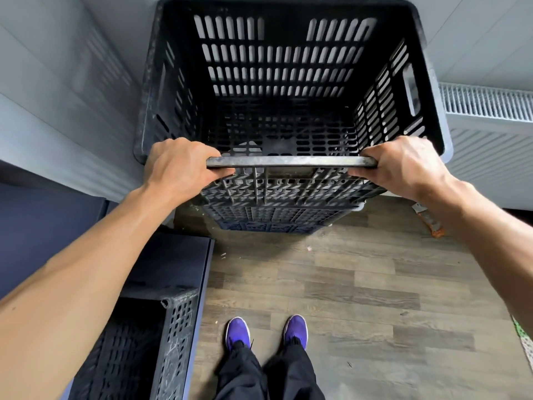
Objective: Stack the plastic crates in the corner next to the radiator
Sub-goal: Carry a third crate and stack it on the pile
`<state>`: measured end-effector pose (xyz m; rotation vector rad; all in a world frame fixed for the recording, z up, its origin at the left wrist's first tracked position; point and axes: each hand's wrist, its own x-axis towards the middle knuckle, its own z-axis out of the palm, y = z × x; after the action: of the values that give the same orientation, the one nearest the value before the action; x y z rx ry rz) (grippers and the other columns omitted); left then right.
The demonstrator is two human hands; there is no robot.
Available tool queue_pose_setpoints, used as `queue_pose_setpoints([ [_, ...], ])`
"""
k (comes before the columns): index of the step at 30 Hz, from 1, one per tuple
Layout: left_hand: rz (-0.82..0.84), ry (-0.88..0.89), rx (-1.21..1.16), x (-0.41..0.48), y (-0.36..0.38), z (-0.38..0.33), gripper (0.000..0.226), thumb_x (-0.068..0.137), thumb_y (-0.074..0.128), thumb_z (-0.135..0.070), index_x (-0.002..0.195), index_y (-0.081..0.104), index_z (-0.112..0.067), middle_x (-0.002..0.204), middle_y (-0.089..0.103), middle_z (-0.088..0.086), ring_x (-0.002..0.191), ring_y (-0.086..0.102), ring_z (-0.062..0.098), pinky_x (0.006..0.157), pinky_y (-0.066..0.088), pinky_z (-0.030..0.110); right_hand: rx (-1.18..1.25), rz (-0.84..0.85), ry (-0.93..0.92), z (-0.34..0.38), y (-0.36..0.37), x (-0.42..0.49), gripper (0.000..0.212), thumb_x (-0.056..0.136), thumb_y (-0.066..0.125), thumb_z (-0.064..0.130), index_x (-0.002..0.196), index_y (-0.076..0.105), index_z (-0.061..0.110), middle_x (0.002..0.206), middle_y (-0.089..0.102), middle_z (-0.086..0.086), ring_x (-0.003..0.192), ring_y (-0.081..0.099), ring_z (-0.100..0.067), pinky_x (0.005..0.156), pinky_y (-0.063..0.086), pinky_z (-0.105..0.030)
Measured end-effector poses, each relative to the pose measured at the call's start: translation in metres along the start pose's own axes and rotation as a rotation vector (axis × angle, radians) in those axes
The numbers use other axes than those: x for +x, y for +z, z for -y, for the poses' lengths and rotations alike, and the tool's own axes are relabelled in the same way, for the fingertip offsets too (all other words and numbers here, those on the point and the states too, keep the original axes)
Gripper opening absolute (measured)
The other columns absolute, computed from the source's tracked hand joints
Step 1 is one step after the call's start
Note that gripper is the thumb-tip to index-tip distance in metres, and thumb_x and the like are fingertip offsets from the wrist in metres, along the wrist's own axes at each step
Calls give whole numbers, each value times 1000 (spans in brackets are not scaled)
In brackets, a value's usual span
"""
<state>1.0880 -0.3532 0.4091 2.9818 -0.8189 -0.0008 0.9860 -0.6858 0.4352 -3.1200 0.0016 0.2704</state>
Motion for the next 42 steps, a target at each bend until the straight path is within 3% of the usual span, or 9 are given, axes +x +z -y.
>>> queue_pose_setpoints([
  [4, 12, 9, 8, 2, 0, -9, 48, 83, 52, -70, 91, 75, -30, 57, 53, -3, 62, 58, 27, 58, 37, 30, -6, -17, -1, -7, -1, -8, 37, 87, 64, 55, 82, 66, 19, 52, 41, 7, 51, 46, -21, 57, 37, -27],
  [7, 36, 30, 34, 4, -2, -14, 47, 84, 51, -70, 97, 75, -32, 62, 60, 1, 64, 56, 26, 60, 36, 30, 26, -25, 19, -5, 5, -16, 33, 86, 67, 50, 70, 59, 23, 48, 36, 12, 45, 42, -18, 49, 28, -22],
  [10, 27, 53, 18, 5, -8, -13, 52, 83, 53, -69, 106, 75, -27, 71, 69, 8, 68, 61, 30, 61, 36, 31, 25, -22, 28, -3, 7, -16, 36, 86, 64, 53, 68, 47, 28, 50, 42, 7, 49, 48, -21, 52, 40, -26],
  [14, 41, 50, 5, 14, -11, -8, 51, 82, 51, -71, 95, 76, -28, 54, 49, -4, 63, 56, 27, 63, 42, 33, 17, -51, 24, -1, 4, -9, 39, 87, 62, 56, 76, 62, 18, 57, 52, 0, 53, 52, -24, 56, 46, -30],
  [17, -2, 60, -9, 18, -14, -10, 48, 82, 54, -67, 92, 76, -25, 49, 37, -9, 59, 47, 23, 60, 38, 33, 21, -96, 20, -5, -1, -7, 35, 88, 64, 52, 88, 68, 17, 56, 49, 3, 52, 50, -22, 57, 41, -28],
  [26, -136, 119, 40, 11, -18, -6, 49, 80, 56, -65, 85, 75, -20, 49, 44, -1, 57, 61, 33, 56, 35, 32, -41, -157, 34, 2, 5, -15, 37, 92, 56, 52, 91, 62, 16, 52, 33, 12, 50, 43, -18, 59, 37, -29],
  [34, -94, 110, 28, 10, -1, -4, 44, 82, 60, -62, 88, 75, -22, 57, 61, 9, 65, 65, 36, 60, 35, 34, -43, -140, 19, 8, 15, -13, 35, 93, 57, 51, 90, 62, 17, 57, 46, 5, 51, 44, -19, 59, 43, -32],
  [37, -95, 108, 12, 6, 2, -2, 42, 82, 61, -61, 89, 75, -22, 59, 64, 9, 66, 66, 35, 59, 35, 33, -36, -152, 2, 10, 15, -15, 34, 92, 57, 51, 87, 60, 17, 62, 59, 1, 51, 44, -19, 59, 44, -32],
  [42, -78, 91, 18, 0, 4, -2, 41, 83, 60, -62, 83, 74, -23, 52, 50, -1, 56, 58, 28, 57, 34, 30, -51, -149, 26, 6, 19, -14, 36, 90, 58, 56, 80, 57, 21, 60, 61, 0, 51, 53, -22, 57, 40, -28],
])
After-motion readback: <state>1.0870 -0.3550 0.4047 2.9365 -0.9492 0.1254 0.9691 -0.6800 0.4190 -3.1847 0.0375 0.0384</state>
